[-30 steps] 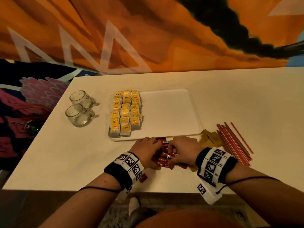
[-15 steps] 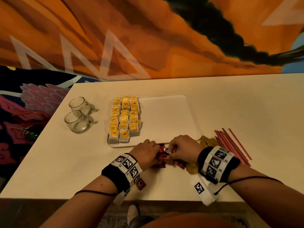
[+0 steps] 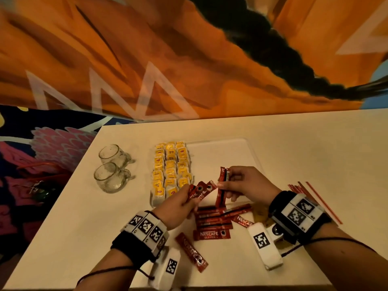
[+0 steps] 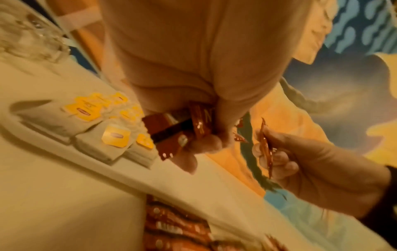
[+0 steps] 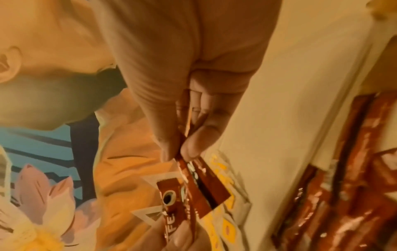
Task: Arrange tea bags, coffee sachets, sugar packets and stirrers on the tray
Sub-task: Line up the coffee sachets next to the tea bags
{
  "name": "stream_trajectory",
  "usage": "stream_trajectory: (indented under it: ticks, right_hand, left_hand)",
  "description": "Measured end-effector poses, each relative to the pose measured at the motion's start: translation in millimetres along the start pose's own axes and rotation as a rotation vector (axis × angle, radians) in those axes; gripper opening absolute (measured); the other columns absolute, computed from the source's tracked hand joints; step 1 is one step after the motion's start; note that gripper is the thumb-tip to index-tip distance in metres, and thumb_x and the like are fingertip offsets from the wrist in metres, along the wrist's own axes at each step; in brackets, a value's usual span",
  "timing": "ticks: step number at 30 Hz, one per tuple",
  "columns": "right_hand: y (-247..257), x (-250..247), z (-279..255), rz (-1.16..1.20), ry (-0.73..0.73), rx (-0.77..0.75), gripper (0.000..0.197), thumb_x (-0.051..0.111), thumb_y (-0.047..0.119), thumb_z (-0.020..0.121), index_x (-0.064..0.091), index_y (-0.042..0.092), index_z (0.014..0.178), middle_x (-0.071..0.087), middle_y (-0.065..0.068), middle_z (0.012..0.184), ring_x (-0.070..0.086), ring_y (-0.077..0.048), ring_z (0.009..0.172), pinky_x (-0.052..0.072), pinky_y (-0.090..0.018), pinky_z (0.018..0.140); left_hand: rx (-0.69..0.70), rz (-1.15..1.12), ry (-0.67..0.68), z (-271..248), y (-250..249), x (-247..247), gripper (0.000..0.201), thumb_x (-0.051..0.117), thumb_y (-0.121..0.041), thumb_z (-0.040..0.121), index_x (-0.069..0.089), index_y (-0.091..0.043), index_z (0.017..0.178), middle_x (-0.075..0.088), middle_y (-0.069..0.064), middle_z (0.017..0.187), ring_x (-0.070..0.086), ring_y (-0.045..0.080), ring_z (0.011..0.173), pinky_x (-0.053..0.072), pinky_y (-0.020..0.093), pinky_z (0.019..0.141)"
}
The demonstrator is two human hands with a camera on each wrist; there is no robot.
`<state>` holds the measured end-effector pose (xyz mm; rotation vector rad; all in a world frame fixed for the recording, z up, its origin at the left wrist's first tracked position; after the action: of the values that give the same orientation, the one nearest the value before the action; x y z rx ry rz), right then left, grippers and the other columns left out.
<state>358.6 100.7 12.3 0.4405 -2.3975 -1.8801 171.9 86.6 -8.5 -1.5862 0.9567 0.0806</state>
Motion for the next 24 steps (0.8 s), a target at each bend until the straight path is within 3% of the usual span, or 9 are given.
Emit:
stream_trajectory:
  ticks: [3,6,10,14,16,18,22,24]
  right_hand:
    - [13.8,10.6,3.0,0.108,-0.016,-0.068,0.019,0.074,0.002,0.079,0.065,0.001,0.096,0.068,-0.014,0.074,0.065,-0.022,0.06,0.056,-0.028,0.057]
    - [26.6,23.2,7.4,0.177,-0.037,-0.136,0.015,0.074,-0.004,0.076,0.063,-0.002,0.086,0.068,-0.016,0.077,0.068,-0.027,0.069,0.059,-0.031,0.067]
    - [41.5,39.7,12.3,0.108,-0.085,-0.275,0.019,0.081,-0.003,0.067,0.066,0.001,0.079,0.072,-0.015,0.084,0.07,-0.024,0.079,0.057,-0.027,0.075]
    - [53.3,57.3,19.3,0.07,-0.065,-0.422,0.022,0.084,-0.002,0.063,0.068,0.009,0.073,0.071,-0.012,0.088,0.07,-0.02,0.085,0.054,-0.023,0.077]
    - [55.2,63.2,24.3,0.07,-0.05,-0.458,0.021,0.083,-0.003,0.064,0.068,0.007,0.074,0.07,-0.014,0.09,0.07,-0.02,0.088,0.054,-0.024,0.077]
    - [55.3,66.4,28.3,0.063,-0.04,-0.457,0.022,0.084,-0.002,0.063,0.068,0.003,0.078,0.07,-0.014,0.093,0.07,-0.021,0.091,0.054,-0.025,0.079]
    - [53.0,67.2,36.2,0.008,-0.085,-0.323,0.041,0.089,0.012,0.061,0.069,0.014,0.097,0.073,-0.004,0.096,0.071,-0.018,0.09,0.058,-0.03,0.08]
    - [52.1,65.7,41.0,-0.052,-0.152,-0.273,0.04,0.088,0.015,0.064,0.071,0.018,0.101,0.073,-0.002,0.095,0.071,-0.015,0.085,0.059,-0.031,0.077]
  left_hand:
    - [-0.114,-0.238,-0.09,-3.7,8.1,-20.0,0.015,0.039,-0.022,0.102,0.051,-0.013,0.106,0.05,-0.003,0.073,0.051,0.012,0.057,0.037,0.018,0.045]
    - [-0.164,-0.492,-0.17,-4.7,10.2,-43.2,0.02,0.049,-0.028,0.098,0.054,-0.009,0.095,0.048,-0.002,0.06,0.047,0.014,0.052,0.04,0.024,0.051]
    - [-0.15,-0.587,-0.23,-5.7,10.7,-60.6,0.024,0.063,-0.035,0.089,0.057,-0.015,0.077,0.044,-0.008,0.042,0.042,0.011,0.039,0.038,0.026,0.052]
    - [-0.211,-0.731,-0.206,-5.8,15.9,-65.5,0.034,0.065,-0.04,0.085,0.067,-0.007,0.084,0.036,-0.006,0.041,0.035,0.013,0.036,0.033,0.023,0.045]
    - [-0.213,-0.787,-0.215,-3.6,18.4,-69.4,0.028,0.07,-0.038,0.08,0.067,-0.01,0.08,0.031,-0.005,0.045,0.031,0.012,0.038,0.031,0.022,0.043]
    - [-0.208,-0.827,-0.259,-0.9,22.3,-74.8,0.021,0.075,-0.03,0.077,0.061,-0.017,0.068,0.032,-0.005,0.048,0.029,0.011,0.04,0.029,0.023,0.043]
    - [-0.217,-0.843,-0.36,5.6,31.0,-84.5,0.018,0.077,-0.026,0.076,0.065,-0.014,0.071,0.038,-0.005,0.046,0.034,0.012,0.039,0.031,0.024,0.046]
    - [-0.216,-0.837,-0.408,10.4,35.2,-87.0,0.018,0.077,-0.026,0.076,0.065,-0.016,0.069,0.04,-0.007,0.045,0.036,0.011,0.04,0.033,0.025,0.048]
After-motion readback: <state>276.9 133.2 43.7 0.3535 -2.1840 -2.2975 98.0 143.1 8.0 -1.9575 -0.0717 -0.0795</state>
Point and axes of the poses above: each hand's wrist, its own z-axis towards the middle knuckle, its own x-axis out of the palm, y = z × x, the point moved 6 cm from there along z, towards the middle knuckle
